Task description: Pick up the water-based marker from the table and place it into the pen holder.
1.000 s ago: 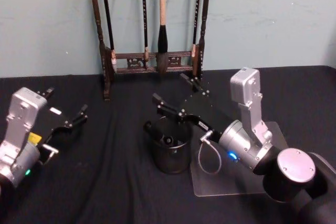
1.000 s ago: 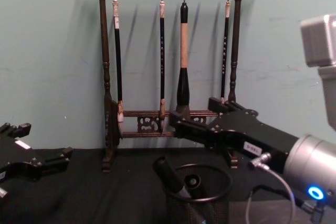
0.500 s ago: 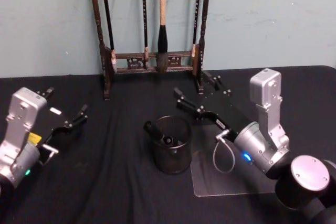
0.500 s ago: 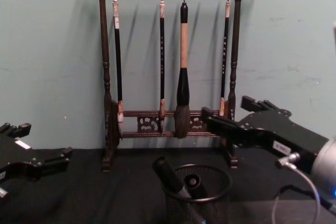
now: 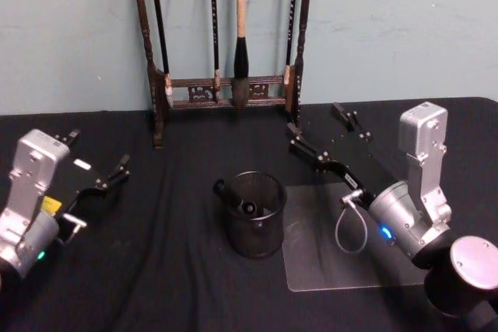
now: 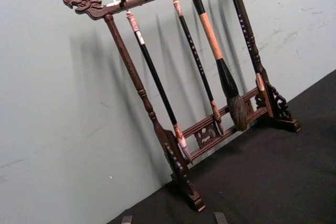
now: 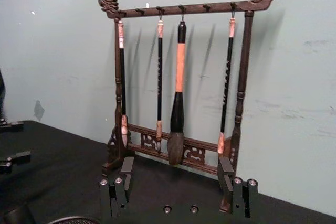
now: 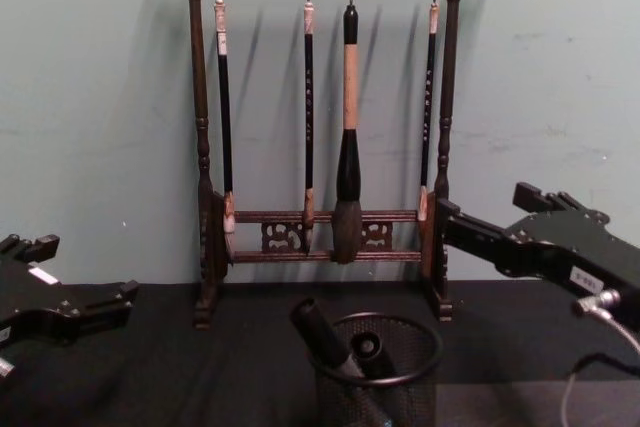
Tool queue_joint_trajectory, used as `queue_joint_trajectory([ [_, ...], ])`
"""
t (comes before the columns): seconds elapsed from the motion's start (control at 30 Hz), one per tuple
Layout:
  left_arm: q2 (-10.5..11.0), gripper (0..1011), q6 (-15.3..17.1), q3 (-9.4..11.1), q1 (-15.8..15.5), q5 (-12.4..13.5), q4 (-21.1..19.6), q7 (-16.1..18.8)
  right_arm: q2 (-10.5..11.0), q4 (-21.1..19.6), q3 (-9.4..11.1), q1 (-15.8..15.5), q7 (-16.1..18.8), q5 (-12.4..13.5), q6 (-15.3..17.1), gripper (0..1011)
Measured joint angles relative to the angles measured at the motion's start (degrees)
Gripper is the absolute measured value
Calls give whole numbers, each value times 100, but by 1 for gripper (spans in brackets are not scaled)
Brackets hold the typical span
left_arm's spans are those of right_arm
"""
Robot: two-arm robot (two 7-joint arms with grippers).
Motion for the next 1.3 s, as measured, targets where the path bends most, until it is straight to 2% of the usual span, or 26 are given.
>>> queue_joint_trajectory([
  [0.33,0,1009,0,0,0,0,0,0,29,-20,160,-132,-25,-62,50,1002],
  [0.63,0,1009,0,0,0,0,0,0,39,63,286,-207,-13,3,129,1002],
  [1.3,0,1009,0,0,0,0,0,0,-66,569,320,-131,-33,-79,116,1002],
])
